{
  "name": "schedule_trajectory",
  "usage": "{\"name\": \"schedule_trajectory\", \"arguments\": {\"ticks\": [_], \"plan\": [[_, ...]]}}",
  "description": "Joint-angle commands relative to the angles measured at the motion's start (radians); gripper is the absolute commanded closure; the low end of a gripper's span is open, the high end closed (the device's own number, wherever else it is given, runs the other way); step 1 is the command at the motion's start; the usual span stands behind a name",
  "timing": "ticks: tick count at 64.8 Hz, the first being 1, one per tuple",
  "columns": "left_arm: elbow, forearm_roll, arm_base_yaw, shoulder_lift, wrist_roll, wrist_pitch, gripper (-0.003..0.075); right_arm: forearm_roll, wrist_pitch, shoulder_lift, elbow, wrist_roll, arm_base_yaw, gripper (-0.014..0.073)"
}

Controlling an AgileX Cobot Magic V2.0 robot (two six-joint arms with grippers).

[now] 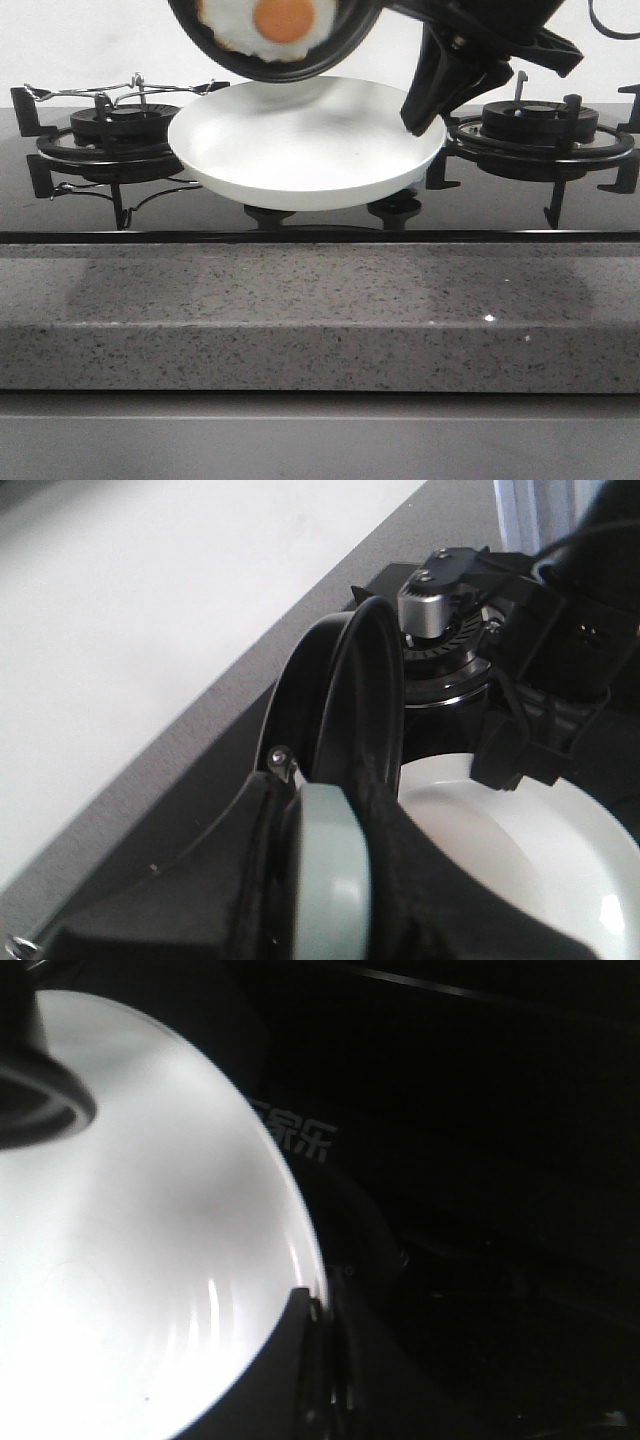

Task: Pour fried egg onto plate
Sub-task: 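Tilt the pan over the plate with the left gripper, sliding the egg out, then return the pan to its burner with the left gripper and release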

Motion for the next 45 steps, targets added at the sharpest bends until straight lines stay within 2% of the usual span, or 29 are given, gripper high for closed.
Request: {"name": "schedule_trajectory", "arguments": {"ticks": [1,29,38,45], "plan": [[-0.036,0.050,-0.035,-0.032,0.003,-0.128,0.0739,0.013,-0.045,-0.035,-0.022,-0.012,-0.002,0.0662],[-0.036,0.030,-0.029,-0.032,-0.020,-0.137,0.0739,0.013,-0.045,-0.035,-0.022,-0.012,-0.002,0.0662],[-0.036,-0.044,0.038,-0.032,-0.138,-0.137,0.0739,0.013,-0.045,-0.035,-0.022,-0.012,-0.002,0.0662],[-0.036,-0.154,0.113,-0.032,-0.165,-0.133,0.0739,0.013,-0.045,-0.035,-0.022,-0.012,-0.002,0.0662]]}}
